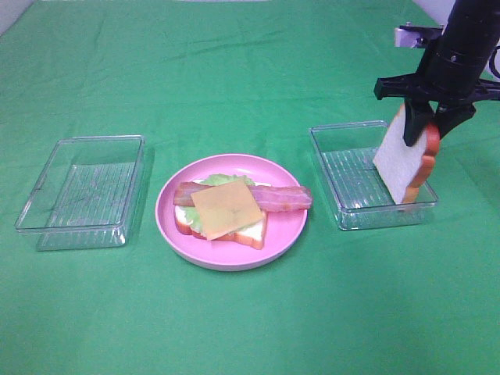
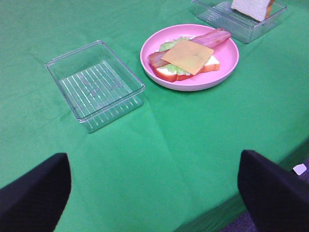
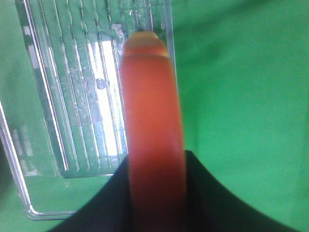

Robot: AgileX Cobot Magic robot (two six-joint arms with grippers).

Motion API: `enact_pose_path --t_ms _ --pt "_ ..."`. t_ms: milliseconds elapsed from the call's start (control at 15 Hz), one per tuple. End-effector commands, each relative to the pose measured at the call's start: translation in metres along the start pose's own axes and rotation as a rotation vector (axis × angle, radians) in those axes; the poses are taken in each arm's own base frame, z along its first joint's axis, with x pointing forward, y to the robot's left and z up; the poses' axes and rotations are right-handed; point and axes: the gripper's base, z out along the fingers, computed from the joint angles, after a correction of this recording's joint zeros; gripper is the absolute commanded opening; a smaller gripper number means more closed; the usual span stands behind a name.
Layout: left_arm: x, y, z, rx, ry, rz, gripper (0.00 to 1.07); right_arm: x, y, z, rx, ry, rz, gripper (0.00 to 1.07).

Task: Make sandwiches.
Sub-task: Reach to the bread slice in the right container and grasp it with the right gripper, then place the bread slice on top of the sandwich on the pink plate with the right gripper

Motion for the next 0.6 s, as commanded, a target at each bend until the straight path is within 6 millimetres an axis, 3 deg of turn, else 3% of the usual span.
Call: enact_pose_path --t_ms 67,333,533,600 --pt "0.001 -0.001 -0.003 0.001 -0.031 -0.007 0.89 0.0 -0.001 -0.002 0.0 -0.002 -0.006 0.04" --pt "0.001 -0.001 -0.003 0.001 -0.031 -0.007 0.89 0.005 0.001 -0.018 -0.012 -0.024 -0.006 0.0" --pt "0.001 -0.001 -0.003 0.001 -0.031 -0.007 0.89 0.019 0.015 -0.071 -0.175 -0.147 0.001 0.0" --pt "0.001 -0.001 -0.003 0.001 -0.031 -0.007 0.89 0.021 0.018 -0.076 -0.217 -0.157 -0.001 0.0"
